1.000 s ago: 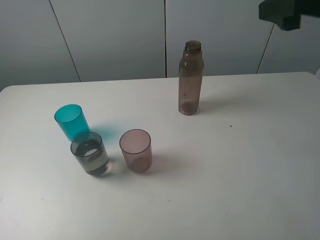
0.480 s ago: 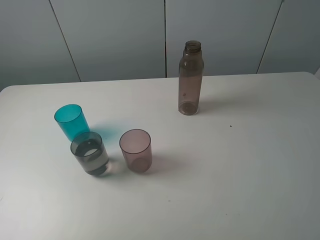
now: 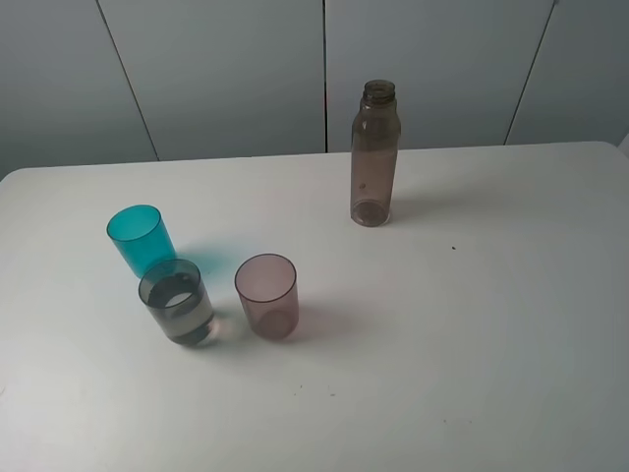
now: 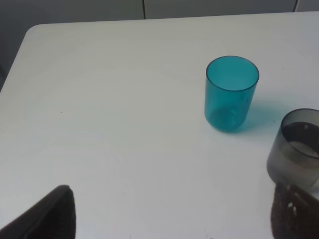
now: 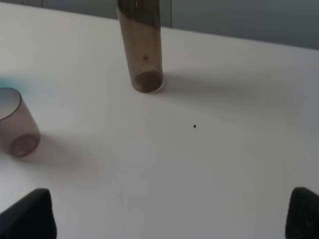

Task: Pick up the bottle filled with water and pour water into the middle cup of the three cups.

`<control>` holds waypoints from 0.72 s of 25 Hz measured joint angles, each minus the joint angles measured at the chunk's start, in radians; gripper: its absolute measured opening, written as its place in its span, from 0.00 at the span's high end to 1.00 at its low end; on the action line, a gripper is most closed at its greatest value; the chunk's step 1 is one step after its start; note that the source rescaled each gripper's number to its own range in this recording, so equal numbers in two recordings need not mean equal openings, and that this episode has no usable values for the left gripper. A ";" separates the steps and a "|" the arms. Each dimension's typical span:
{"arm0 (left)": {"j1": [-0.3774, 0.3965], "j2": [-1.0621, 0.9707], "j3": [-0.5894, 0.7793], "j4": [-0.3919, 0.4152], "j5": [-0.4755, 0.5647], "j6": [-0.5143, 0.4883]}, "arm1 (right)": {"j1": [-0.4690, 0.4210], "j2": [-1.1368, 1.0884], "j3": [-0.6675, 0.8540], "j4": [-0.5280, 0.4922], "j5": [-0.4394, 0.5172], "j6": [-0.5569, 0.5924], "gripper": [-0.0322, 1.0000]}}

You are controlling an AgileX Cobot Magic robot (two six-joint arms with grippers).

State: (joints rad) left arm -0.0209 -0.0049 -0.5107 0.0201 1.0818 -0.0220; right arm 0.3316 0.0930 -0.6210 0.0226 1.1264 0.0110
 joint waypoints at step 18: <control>0.000 0.000 0.000 0.000 0.000 0.000 | -0.002 -0.092 0.111 0.017 -0.027 -0.018 0.00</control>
State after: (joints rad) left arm -0.0209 -0.0049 -0.5107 0.0201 1.0818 -0.0220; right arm 0.3297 0.0009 -0.5100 0.0393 1.0996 -0.0072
